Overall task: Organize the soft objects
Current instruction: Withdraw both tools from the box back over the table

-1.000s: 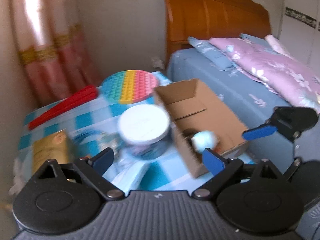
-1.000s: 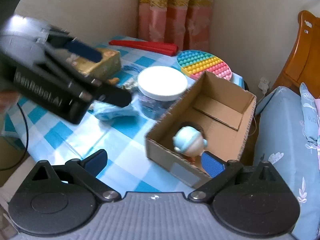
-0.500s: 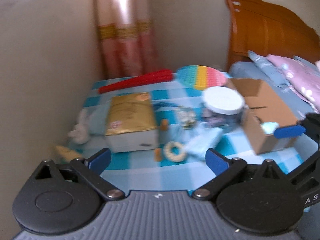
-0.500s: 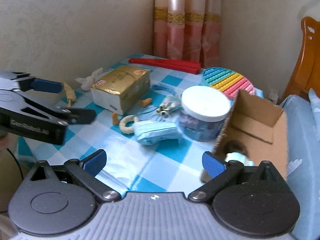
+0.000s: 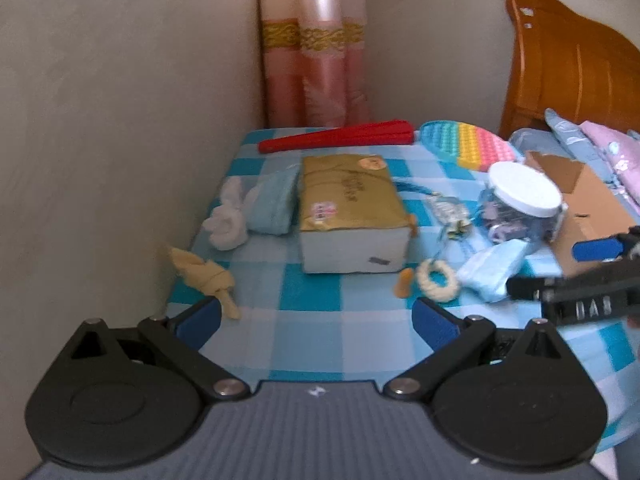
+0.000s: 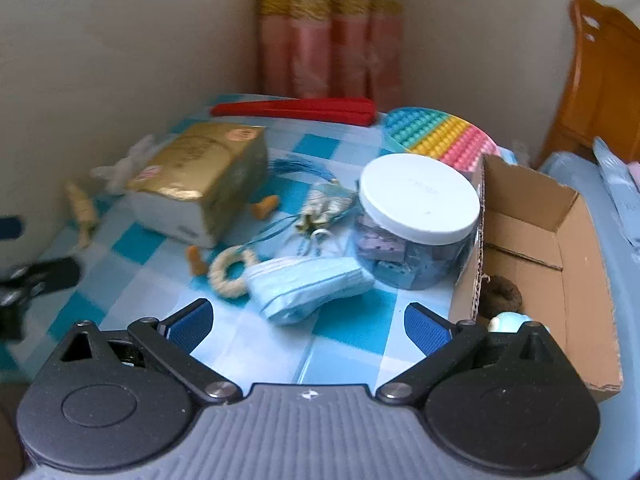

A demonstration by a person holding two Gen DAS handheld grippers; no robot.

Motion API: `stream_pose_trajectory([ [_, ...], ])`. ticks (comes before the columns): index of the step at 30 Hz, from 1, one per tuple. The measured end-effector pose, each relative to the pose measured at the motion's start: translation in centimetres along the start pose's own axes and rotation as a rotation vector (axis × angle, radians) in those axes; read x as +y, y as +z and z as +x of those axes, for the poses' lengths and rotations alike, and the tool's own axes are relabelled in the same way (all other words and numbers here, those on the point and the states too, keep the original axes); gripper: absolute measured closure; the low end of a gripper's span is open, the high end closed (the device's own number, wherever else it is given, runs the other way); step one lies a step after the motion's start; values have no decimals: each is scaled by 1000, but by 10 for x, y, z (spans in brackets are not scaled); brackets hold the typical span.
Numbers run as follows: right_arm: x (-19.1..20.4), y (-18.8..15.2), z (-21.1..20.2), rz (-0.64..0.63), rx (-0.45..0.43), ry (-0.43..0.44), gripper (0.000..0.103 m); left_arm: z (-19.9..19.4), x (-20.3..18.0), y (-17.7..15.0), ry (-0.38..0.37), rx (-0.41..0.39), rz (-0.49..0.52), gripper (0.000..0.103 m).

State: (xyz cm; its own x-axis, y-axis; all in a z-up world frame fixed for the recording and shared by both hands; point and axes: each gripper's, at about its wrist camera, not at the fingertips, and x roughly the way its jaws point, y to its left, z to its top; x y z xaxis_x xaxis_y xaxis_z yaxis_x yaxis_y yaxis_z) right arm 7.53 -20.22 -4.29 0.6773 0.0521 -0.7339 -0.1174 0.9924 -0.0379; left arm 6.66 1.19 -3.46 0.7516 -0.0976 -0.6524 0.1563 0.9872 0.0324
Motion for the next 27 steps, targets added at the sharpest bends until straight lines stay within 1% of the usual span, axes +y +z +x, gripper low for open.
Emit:
stream_pose_trajectory([
  [2, -1, 6, 11, 34, 11, -38, 0, 3, 2, -2, 32, -3, 13, 2],
  [4, -2, 13, 22, 71, 21, -69, 0, 7, 4, -3, 42, 1, 27, 2],
  [8, -2, 27, 39, 119, 35, -105, 0, 14, 11, -4, 28, 18, 20, 2],
  [12, 0, 36, 60, 149, 68, -146, 0, 19, 16, -6, 24, 28, 14, 2],
  [17, 3, 33, 75, 154, 112, -189, 0, 23, 22, -7, 21, 39, 1, 2],
  [20, 0, 27, 77, 161, 142, -205, 0, 25, 23, -8, 15, 45, 4, 2],
  [22, 2, 23, 75, 138, 153, -218, 0, 26, 22, -9, 9, 49, 7, 2],
  [27, 7, 14, 67, 109, 169, -202, 0, 31, 20, -10, -3, 57, 17, 2],
])
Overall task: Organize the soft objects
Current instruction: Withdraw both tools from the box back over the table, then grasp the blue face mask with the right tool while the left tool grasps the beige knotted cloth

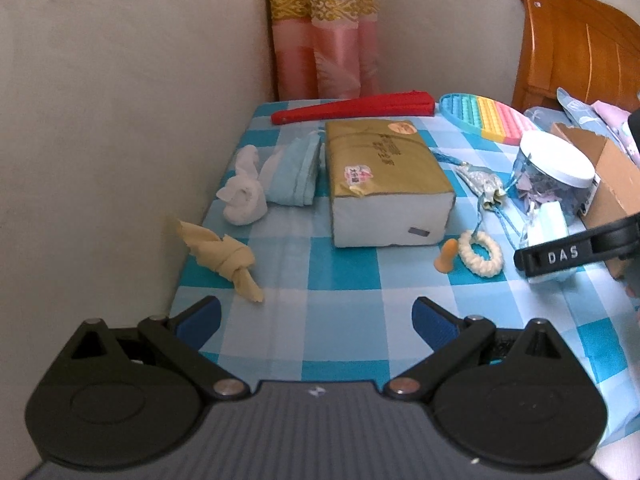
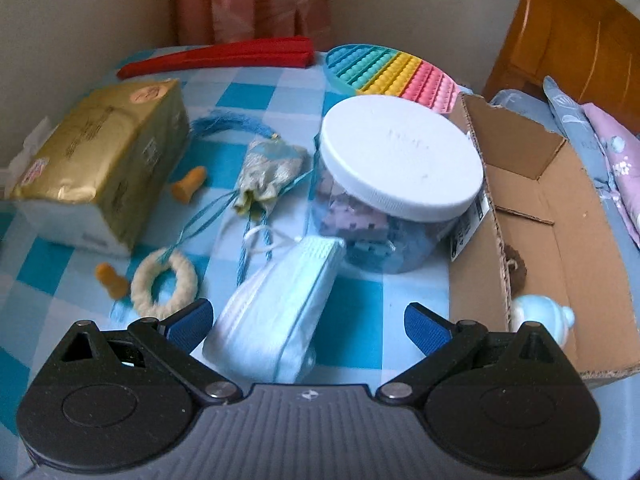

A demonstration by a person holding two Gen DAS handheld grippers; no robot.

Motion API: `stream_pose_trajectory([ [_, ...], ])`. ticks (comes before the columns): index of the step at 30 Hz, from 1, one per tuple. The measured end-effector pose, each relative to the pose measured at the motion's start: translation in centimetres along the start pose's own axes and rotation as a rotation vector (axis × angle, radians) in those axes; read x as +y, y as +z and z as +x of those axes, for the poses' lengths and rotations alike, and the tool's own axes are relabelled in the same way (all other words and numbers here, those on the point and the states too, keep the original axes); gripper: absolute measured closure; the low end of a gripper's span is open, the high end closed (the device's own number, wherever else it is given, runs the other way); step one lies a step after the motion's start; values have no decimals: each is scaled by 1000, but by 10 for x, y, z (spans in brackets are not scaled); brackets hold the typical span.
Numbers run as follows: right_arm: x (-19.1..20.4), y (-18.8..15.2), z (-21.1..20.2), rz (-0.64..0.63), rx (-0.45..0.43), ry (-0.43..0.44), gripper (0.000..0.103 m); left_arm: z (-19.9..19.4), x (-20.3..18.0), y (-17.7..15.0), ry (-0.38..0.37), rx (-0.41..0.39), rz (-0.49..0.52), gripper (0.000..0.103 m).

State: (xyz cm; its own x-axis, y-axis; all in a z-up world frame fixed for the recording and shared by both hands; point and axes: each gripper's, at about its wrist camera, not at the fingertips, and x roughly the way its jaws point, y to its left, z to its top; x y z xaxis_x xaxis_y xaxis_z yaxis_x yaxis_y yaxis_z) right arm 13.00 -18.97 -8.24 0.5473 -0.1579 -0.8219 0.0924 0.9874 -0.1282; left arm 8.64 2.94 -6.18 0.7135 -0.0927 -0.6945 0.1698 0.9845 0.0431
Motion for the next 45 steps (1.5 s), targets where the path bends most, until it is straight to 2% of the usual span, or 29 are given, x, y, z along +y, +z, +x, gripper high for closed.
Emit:
stream_pose_trajectory([
  [6, 5, -6, -1, -60, -14, 4, 0, 4, -1, -3, 4, 10, 13, 2],
  [11, 9, -9, -10, -96, -43, 72, 0, 12, 2, -3, 19, 22, 5, 2],
  [24, 13, -25, -11, -185, -74, 135, 0, 33, 21, 8, 144, -2, -112, 6],
  [28, 7, -30, -11, -192, -86, 161, 0, 41, 23, 12, 173, -9, -137, 12],
  [32, 3, -34, -10, -204, -109, 187, 0, 51, 26, 16, 213, -8, -166, 28],
  [34, 1, -35, -10, -199, -109, 199, 0, 56, 27, 17, 227, -6, -183, 31],
  [39, -5, -34, -7, -179, -97, 233, 0, 66, 28, 19, 283, -1, -196, 35],
  [41, -4, -35, -7, -182, -103, 235, 0, 69, 28, 19, 284, -5, -198, 39],
  [45, -4, -36, -7, -187, -110, 238, 0, 77, 32, 21, 297, -4, -226, 40],
])
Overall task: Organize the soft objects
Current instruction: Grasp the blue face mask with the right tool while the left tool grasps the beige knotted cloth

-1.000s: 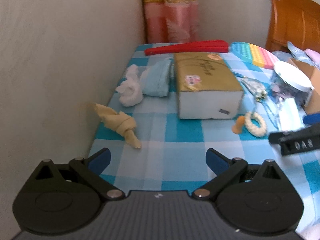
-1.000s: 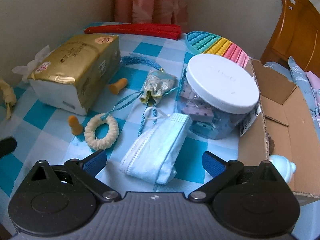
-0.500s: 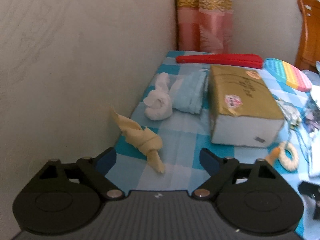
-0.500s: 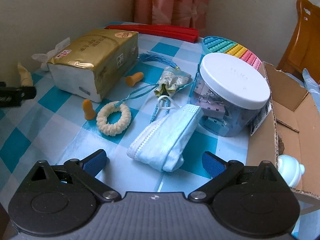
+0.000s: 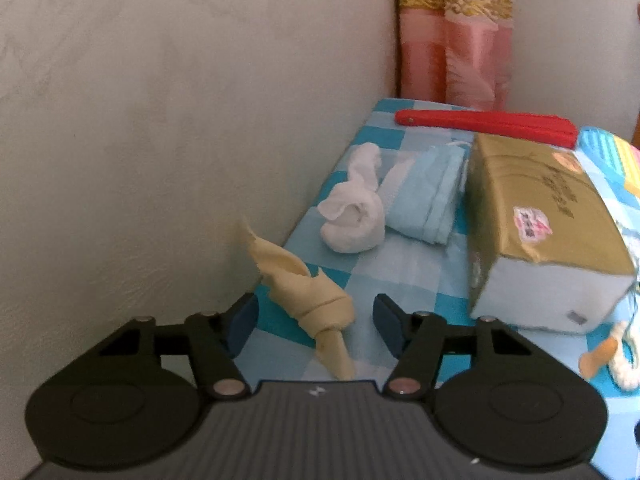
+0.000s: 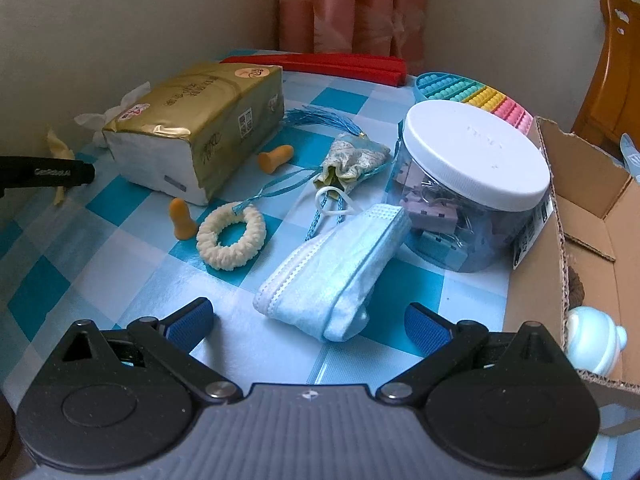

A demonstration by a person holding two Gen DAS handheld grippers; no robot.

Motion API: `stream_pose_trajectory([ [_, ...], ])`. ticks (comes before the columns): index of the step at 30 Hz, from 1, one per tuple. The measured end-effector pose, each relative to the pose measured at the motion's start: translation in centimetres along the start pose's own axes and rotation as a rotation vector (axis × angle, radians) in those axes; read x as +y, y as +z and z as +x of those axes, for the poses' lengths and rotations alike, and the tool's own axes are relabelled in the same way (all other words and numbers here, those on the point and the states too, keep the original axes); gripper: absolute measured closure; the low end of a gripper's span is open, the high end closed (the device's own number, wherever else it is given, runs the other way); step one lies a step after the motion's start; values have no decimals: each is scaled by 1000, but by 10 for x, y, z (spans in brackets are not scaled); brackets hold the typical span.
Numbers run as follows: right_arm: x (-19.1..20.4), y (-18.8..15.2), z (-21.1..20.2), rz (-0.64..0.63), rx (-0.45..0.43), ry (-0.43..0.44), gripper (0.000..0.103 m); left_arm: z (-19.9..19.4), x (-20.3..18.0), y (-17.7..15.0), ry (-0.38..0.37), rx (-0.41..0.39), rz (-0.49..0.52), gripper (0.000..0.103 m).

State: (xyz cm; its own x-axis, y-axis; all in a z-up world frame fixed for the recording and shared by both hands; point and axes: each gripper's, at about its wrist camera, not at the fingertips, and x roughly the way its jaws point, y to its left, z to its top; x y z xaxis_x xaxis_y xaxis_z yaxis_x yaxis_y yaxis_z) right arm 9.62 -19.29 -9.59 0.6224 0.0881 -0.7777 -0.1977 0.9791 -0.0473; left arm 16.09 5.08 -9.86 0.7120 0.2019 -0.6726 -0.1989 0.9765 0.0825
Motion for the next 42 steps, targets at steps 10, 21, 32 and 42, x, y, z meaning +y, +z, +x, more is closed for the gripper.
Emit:
stream_pose_trajectory([
  [10, 0, -4, -1, 6, -18, -1, 0, 1, 5, 2, -40, 2, -38, 67],
  [21, -1, 0, -1, 1, -9, 5, 0, -13, 4, -3, -109, 10, 8, 69],
  [32, -1, 14, 1, -36, -20, -26, 15, -19, -1, -5, -150, 15, 36, 69],
  [42, -8, 20, 7, 6, 2, -2, 31, -17, -1, -3, -176, 32, 54, 69],
])
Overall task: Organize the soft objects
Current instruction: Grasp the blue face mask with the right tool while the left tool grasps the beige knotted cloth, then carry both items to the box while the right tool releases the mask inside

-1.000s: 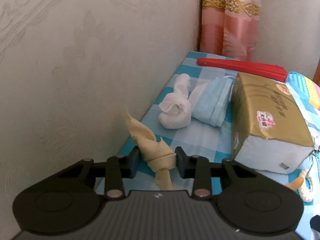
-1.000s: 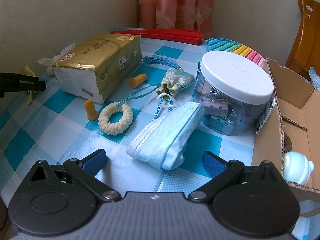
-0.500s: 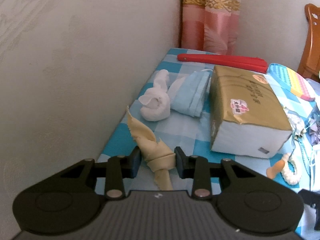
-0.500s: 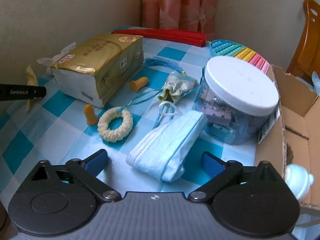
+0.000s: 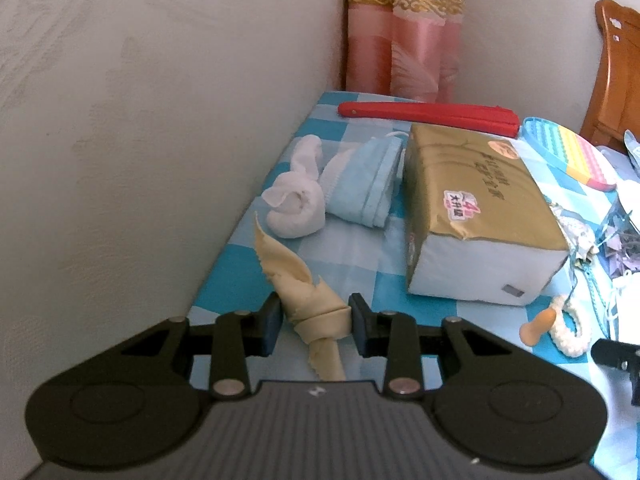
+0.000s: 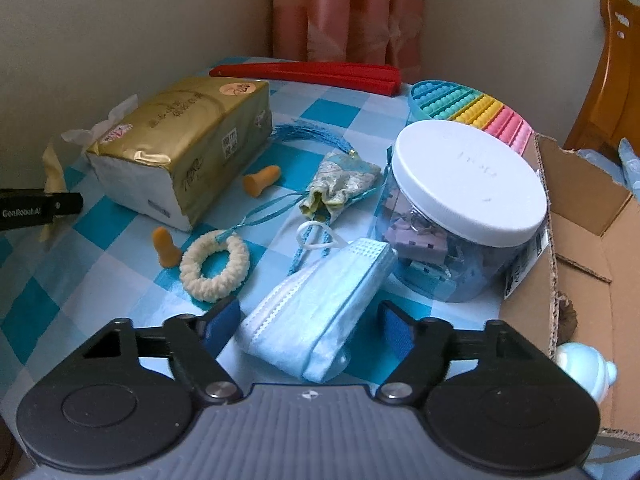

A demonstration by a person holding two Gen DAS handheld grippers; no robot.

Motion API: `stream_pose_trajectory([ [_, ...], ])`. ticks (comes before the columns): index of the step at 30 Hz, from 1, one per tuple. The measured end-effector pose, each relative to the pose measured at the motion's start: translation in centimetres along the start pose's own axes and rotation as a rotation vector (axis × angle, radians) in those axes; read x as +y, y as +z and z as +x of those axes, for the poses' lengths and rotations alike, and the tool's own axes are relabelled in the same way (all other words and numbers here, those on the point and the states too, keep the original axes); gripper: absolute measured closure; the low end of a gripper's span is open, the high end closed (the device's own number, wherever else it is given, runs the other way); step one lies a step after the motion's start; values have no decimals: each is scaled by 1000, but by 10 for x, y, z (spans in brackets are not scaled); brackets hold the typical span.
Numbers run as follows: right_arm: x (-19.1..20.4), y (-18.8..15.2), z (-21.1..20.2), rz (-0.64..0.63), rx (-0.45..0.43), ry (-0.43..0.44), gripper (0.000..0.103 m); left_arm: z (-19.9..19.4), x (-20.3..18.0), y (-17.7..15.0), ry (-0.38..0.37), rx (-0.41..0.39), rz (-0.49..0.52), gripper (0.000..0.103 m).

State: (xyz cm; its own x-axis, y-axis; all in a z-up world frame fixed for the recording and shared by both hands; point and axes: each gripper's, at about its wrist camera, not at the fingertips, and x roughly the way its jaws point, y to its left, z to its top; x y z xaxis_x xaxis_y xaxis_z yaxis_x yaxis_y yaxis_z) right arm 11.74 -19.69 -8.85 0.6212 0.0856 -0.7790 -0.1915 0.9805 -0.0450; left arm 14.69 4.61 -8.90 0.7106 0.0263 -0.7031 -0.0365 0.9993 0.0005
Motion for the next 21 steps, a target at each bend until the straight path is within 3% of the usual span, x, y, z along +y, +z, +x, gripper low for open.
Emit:
stream_pose_trajectory([
  [4, 0, 1, -4, 4, 9, -8, 50, -2, -3, 3, -7, 4, 34, 69],
  [21, 11, -22, -70, -67, -29, 52, 52, -68, -16, -14, -85, -3, 138, 69],
])
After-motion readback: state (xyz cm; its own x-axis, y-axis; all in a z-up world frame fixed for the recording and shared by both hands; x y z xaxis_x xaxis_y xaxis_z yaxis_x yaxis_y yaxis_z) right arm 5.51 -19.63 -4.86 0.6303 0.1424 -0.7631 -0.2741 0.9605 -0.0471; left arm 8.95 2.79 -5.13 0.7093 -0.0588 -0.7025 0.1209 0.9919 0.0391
